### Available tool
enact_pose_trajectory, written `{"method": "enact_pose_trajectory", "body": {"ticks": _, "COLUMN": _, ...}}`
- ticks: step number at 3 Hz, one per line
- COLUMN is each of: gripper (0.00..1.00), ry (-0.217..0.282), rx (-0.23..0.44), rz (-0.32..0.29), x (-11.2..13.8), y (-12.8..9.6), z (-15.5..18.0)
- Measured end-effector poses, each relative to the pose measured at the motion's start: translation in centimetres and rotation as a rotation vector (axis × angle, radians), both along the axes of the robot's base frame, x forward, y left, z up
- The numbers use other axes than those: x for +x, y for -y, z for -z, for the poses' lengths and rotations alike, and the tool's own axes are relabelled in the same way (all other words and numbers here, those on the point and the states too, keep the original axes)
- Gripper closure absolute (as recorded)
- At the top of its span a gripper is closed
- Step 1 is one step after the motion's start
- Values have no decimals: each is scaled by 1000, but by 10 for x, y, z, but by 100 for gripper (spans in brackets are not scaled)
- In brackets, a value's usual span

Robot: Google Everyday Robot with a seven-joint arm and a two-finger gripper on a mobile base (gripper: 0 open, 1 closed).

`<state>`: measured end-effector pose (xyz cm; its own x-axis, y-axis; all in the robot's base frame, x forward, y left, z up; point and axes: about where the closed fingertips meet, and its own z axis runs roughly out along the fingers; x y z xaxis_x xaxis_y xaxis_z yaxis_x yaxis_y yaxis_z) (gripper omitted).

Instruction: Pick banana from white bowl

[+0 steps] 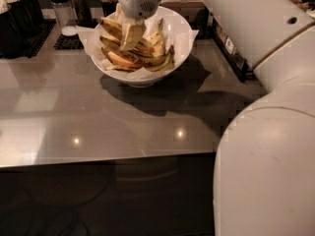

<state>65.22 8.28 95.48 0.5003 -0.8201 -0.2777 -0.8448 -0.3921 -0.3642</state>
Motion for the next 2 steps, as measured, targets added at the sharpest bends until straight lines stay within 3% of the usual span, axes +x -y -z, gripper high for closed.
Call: {"method": "enact_pose_trajectory", "body": {"ticks": 2, "gripper": 100, "ry": 172, "rx": 127, "rz": 54, "x": -46, "y": 16, "z": -51}}
